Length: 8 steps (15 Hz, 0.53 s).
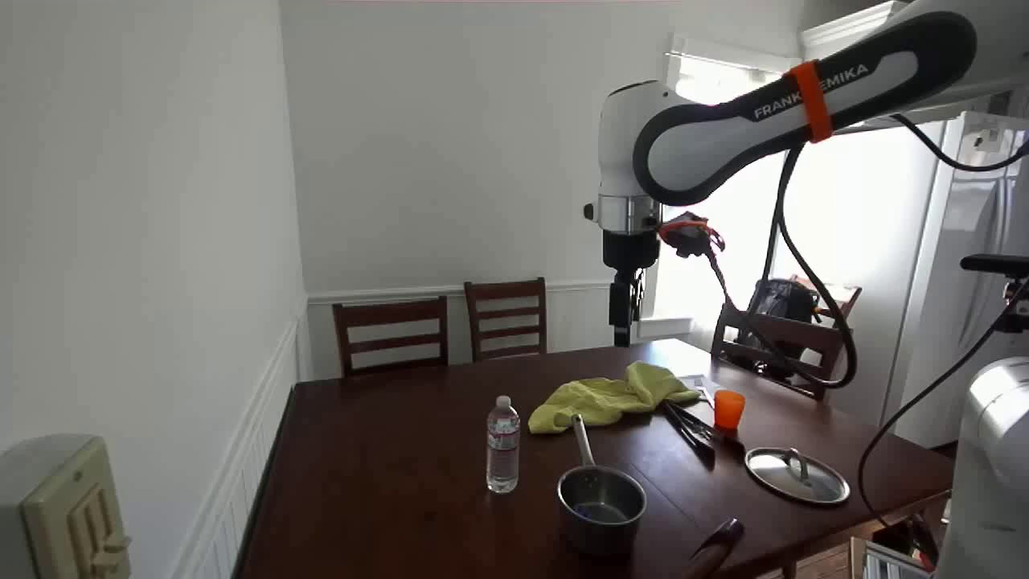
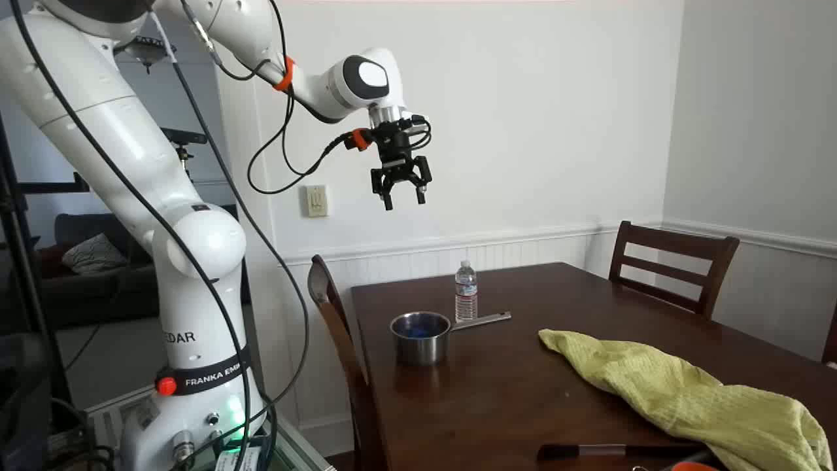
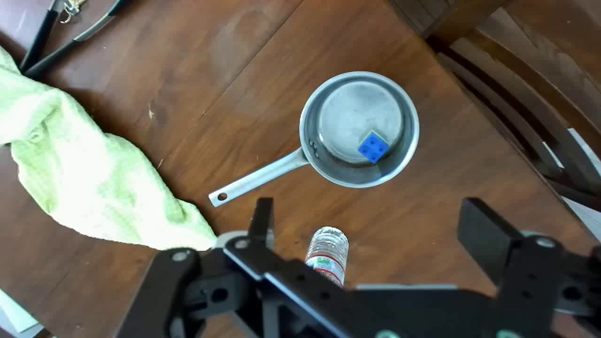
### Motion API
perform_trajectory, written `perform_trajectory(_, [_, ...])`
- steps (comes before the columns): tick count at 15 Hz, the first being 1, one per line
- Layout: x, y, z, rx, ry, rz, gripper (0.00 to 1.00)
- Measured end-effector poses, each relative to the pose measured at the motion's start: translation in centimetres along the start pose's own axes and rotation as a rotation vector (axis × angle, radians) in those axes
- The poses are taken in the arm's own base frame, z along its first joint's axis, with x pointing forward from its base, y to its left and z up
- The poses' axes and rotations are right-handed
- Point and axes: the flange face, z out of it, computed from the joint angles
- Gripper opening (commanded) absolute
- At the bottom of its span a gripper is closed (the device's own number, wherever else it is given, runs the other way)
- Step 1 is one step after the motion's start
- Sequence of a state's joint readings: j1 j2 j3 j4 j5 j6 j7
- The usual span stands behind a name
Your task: Put the lid on the pot
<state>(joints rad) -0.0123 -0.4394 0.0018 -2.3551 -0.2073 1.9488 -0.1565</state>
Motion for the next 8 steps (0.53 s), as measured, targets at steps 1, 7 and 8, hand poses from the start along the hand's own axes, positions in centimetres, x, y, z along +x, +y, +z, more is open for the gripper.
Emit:
perform_trajectory(1, [0.00, 0.00, 0.00, 0.000, 0.000, 0.000, 1.00])
perform_trajectory(7, [-0.01, 0.13, 0.10, 0.002, -0.002, 0.012, 1.00])
perform_trajectory(8, [-0.07, 0.56, 0.43, 0.006, -0.009, 0.033, 1.00])
